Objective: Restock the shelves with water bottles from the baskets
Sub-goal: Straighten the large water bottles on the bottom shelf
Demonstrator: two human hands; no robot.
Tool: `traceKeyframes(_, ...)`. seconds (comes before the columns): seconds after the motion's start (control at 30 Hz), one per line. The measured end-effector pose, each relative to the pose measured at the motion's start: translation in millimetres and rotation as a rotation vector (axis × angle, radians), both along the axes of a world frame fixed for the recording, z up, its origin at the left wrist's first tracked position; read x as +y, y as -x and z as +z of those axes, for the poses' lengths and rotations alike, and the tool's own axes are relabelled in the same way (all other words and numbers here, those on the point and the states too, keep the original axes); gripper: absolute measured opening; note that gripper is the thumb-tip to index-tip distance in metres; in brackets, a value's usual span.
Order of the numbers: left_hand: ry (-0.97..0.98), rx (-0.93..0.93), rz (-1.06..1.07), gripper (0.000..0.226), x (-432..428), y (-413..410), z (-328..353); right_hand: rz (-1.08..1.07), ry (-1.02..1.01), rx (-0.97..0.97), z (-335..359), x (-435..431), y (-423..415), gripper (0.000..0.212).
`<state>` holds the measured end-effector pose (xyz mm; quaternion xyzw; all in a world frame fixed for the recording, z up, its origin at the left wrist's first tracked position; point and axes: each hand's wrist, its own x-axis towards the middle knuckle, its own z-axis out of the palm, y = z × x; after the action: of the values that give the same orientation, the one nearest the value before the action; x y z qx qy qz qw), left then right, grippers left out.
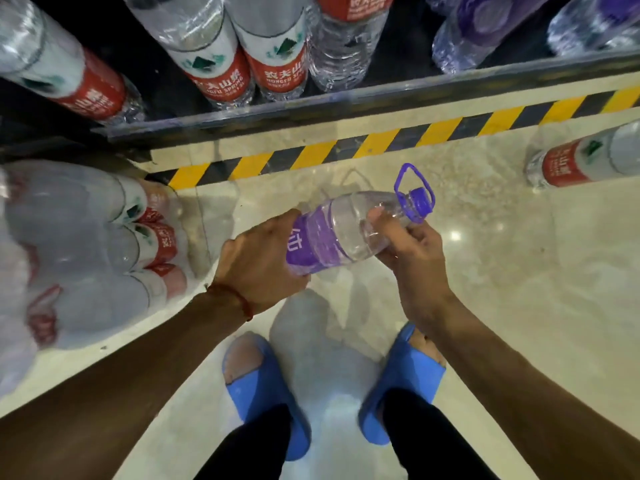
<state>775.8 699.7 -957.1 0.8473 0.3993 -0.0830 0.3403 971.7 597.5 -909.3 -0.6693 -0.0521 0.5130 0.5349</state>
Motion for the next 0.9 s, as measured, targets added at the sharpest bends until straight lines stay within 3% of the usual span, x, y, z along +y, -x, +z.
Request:
traceKeyframes(0.13,0.043,0.049,-0.039,0.076,-18,-9,75,-0.050,0.005,0.007,74,-20,-6,0.039)
traceKeyframes(0.37,0.004,0.066,-0.131,0.073,-36,-59,219,-0.094,0.016,0.028,207,-58,-43,0.016)
traceKeyframes(0.5,0.007,0.048,-0.229,0.084,-47,-98,288,-0.129,0.023,-0.044,273,-90,-68,0.044)
traceKeyframes(0.57,0.018,0.039,-0.246,0.085,-55,-115,315,-0.119,0.014,-0.073,300,-102,-81,0.055)
traceKeyframes(0.7,0.066,-0.021,-0.205,0.081,-74,-147,356,-0.122,-0.016,-0.139,347,-118,-111,0.043)
traceKeyframes(0.9,0.042,-0.090,-0.191,0.086,-91,-197,392,-0.144,-0.038,-0.247,386,-127,-157,0.056)
